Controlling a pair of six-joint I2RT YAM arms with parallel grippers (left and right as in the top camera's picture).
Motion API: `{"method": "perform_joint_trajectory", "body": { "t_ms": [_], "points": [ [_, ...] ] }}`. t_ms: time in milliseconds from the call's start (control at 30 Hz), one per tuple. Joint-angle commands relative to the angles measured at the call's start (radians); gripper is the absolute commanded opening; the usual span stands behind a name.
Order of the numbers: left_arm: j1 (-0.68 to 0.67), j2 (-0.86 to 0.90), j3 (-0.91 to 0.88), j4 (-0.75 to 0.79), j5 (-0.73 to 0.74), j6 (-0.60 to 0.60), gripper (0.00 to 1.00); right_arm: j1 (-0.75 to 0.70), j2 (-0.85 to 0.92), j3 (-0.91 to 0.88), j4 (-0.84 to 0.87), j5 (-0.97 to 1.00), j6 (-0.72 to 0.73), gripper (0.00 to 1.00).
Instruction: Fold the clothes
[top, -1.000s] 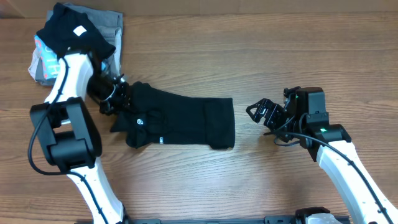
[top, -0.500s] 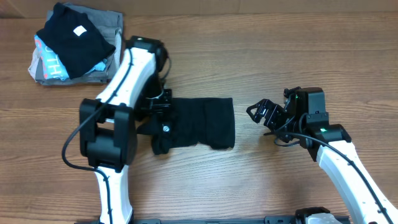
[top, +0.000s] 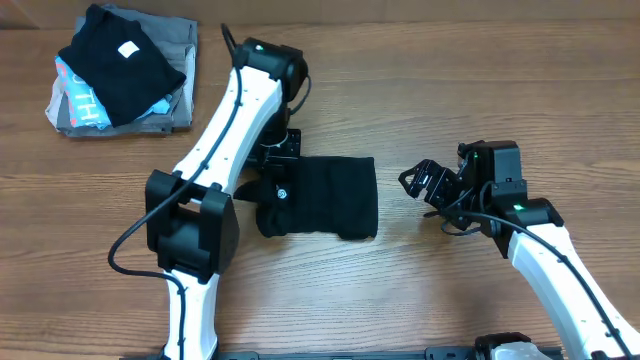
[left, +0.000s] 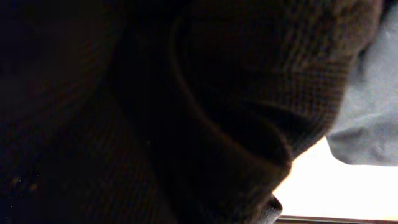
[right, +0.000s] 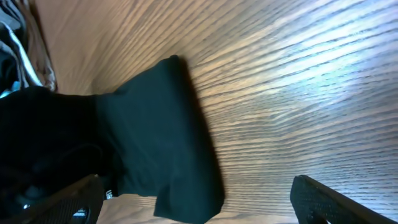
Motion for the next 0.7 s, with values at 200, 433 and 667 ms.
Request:
{"method": "perform_joint_trajectory", "body": {
  "t_ms": [200, 433, 667],
  "points": [
    [-0.129, 0.005, 0.003, 0.020, -0.011, -0.020, 0.09, 0.004, 0.032, 0.006, 0.008, 0.011, -0.004, 1.00],
    [-0.159, 0.005, -0.007, 0.040, -0.008, -0.021, 0.15, 0.004, 0.032, 0.006, 0.007, 0.011, -0.004, 1.00],
    [-0.164, 0.005, -0.008, 0.065, 0.047, -0.001, 0.22, 0.004, 0.032, 0.006, 0.006, 0.008, -0.004, 1.00]
  ]
}}
